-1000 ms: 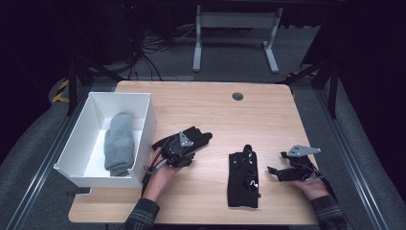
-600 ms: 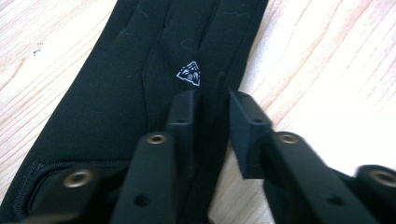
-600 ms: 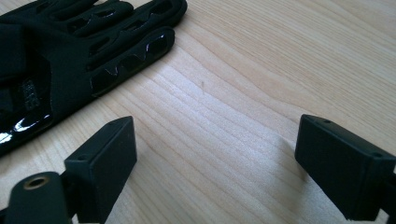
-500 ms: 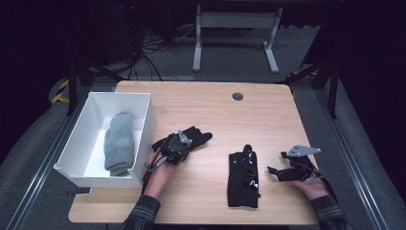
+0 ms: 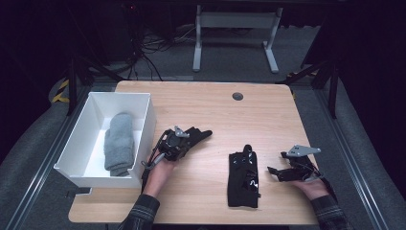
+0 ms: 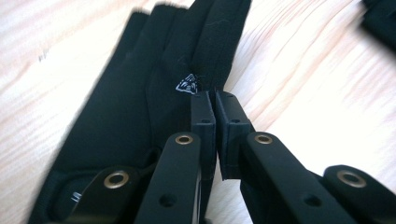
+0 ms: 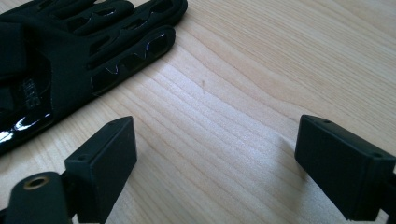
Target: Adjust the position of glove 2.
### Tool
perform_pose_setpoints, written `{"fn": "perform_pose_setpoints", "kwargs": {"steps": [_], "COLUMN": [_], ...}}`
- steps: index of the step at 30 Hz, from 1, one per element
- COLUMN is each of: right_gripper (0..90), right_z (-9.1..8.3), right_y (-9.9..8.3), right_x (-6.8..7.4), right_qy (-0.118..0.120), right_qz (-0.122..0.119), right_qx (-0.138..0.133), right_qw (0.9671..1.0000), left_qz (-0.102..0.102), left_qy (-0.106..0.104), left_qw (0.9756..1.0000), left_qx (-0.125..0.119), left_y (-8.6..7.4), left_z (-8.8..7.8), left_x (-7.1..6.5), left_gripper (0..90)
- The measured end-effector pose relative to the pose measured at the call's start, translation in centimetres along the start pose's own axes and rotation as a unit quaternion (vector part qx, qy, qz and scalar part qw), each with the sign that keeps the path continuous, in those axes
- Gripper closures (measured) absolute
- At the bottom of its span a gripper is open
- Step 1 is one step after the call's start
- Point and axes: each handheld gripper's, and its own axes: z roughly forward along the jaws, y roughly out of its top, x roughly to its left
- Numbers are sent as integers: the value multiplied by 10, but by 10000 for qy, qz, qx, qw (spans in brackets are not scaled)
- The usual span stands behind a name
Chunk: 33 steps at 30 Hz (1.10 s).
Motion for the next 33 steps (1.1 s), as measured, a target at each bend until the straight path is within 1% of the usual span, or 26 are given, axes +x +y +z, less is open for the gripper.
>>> {"fn": "perform_pose_setpoints", "kwargs": {"steps": [3,6,7,10,12,14,16,17,18,19,20,21,22,23,24,25,26,27,30,33], "right_gripper": [160,169,169,178,189,257,374,489,489,617,681,681,781,816,816,876,876,897,900,900], "right_z": [-1,-2,-2,-3,-3,-6,-10,-14,-14,-17,-18,-18,-20,-20,-20,-19,-19,-18,-15,-10], "right_y": [2,3,3,4,4,4,6,8,8,9,8,8,6,6,6,4,4,5,6,7], "right_x": [0,1,1,2,2,4,5,9,9,15,19,19,25,28,28,37,37,41,52,60], "right_qy": [27,78,78,122,144,210,303,412,412,560,644,644,871,950,950,1186,1186,1277,1542,1702], "right_qz": [17,40,40,19,24,-6,-19,-89,-89,-189,-229,-229,-290,-313,-313,-443,-443,-518,-659,-770], "right_qx": [49,52,52,34,31,-25,-70,-140,-140,-137,-118,-118,-44,-8,-8,88,88,111,234,359], "right_qw": [10000,9999,9999,9999,9999,9998,9995,9990,9990,9982,9976,9976,9958,9950,9950,9919,9919,9904,9856,9817], "left_qz": [0,-112,-112,-170,-154,-178,-191,-207,-207,-248,-240,-240,-242,-242,-224,-221,-221,-244,-267,-267], "left_qy": [-87,-239,-239,-363,-382,-430,-496,-513,-513,-562,-564,-564,-599,-599,-591,-612,-612,-608,-634,-635], "left_qw": [9998,9991,9991,9980,9979,9975,9970,9967,9967,9962,9961,9961,9958,9958,9958,9956,9956,9955,9953,9954], "left_qx": [-175,-336,-336,-482,-491,-539,-566,-597,-597,-616,-637,-637,-650,-650,-659,-671,-671,-682,-683,-667], "left_y": [5,12,12,22,24,28,32,34,34,38,39,39,41,41,42,44,44,44,44,44], "left_z": [-7,-16,-16,-25,-27,-30,-31,-32,-32,-33,-34,-34,-35,-35,-36,-38,-38,-38,-39,-39], "left_x": [-3,-4,-4,-4,-4,-5,-5,-6,-6,-6,-6,-6,-7,-7,-7,-7,-7,-8,-7,-7], "left_gripper": [874,874,874,874,874,874,874,874,874,874,874,874,875,874,874,874,874,874,874,874]}}
